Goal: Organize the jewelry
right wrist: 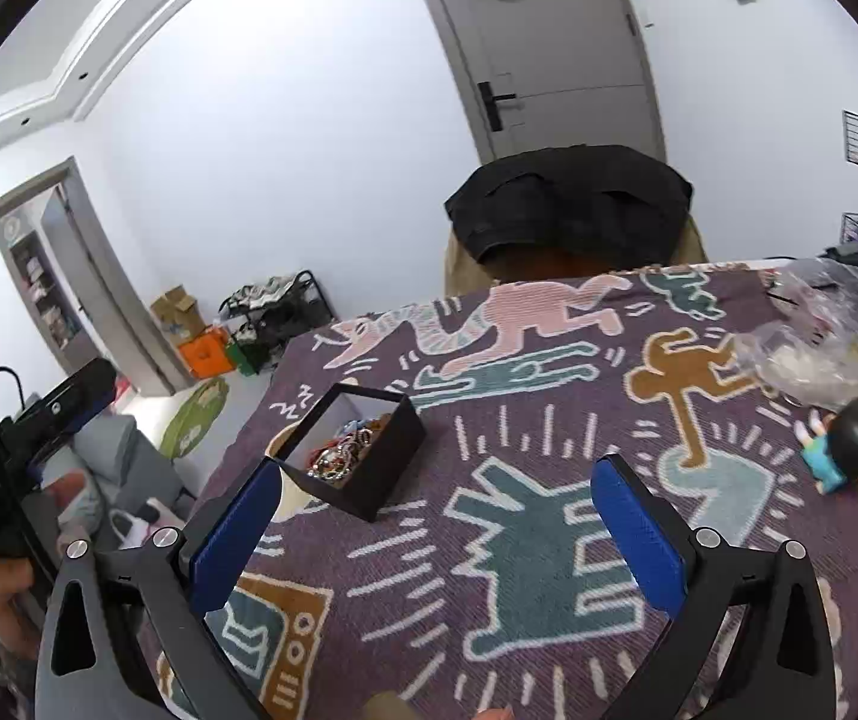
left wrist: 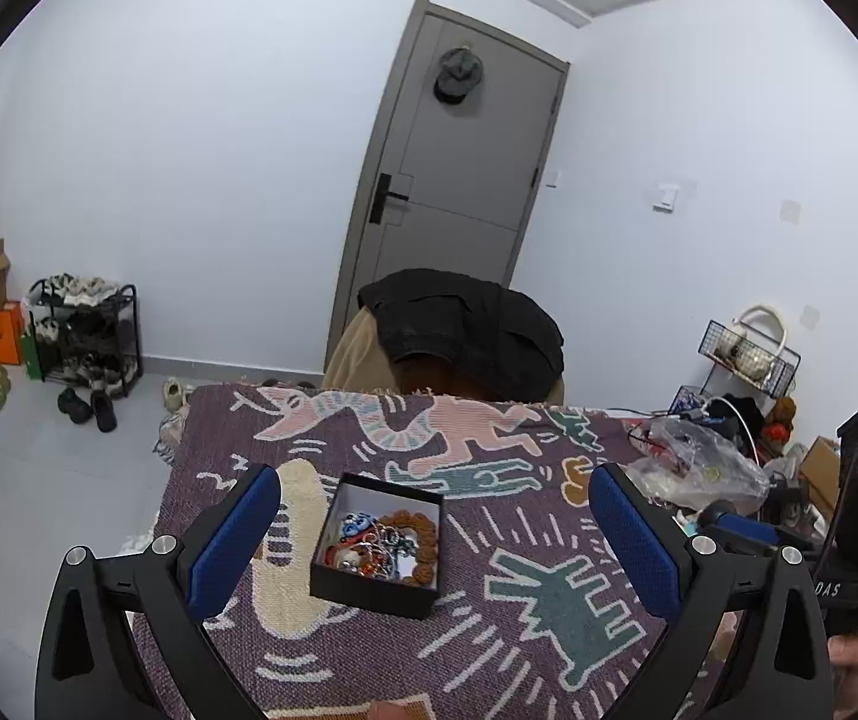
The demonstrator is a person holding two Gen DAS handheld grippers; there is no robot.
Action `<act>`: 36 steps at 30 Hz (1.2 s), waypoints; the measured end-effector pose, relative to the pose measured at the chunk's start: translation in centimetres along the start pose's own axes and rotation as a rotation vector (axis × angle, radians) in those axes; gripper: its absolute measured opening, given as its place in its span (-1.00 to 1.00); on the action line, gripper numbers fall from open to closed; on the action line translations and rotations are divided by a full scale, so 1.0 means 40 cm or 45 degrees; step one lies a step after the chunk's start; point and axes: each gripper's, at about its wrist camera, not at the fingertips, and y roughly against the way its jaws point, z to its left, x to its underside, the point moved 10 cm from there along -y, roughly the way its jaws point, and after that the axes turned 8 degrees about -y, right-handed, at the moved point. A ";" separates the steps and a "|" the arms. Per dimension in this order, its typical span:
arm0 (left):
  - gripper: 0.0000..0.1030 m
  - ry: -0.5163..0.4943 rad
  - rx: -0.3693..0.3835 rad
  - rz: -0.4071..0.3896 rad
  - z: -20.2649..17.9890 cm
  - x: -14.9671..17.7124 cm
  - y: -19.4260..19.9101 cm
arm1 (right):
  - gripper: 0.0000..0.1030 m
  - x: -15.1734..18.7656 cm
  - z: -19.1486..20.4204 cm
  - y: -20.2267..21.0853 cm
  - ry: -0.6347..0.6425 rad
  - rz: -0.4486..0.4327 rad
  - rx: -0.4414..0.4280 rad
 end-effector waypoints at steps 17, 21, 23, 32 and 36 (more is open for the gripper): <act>0.99 -0.103 -0.067 -0.003 -0.120 0.015 0.137 | 1.00 0.033 -0.016 0.206 0.138 -0.100 0.024; 0.99 -0.140 -0.093 0.002 -0.146 0.031 0.165 | 1.00 0.051 -0.040 0.232 0.126 -0.085 0.050; 0.99 -0.156 -0.101 0.005 -0.157 0.041 0.175 | 1.00 0.058 -0.054 0.239 0.115 -0.076 0.071; 0.99 -0.188 -0.141 0.028 -0.171 0.087 0.222 | 1.00 0.088 -0.079 0.265 0.150 -0.071 0.110; 0.99 -0.208 -0.176 0.025 -0.161 0.100 0.242 | 1.00 0.084 -0.074 0.284 0.132 -0.091 0.075</act>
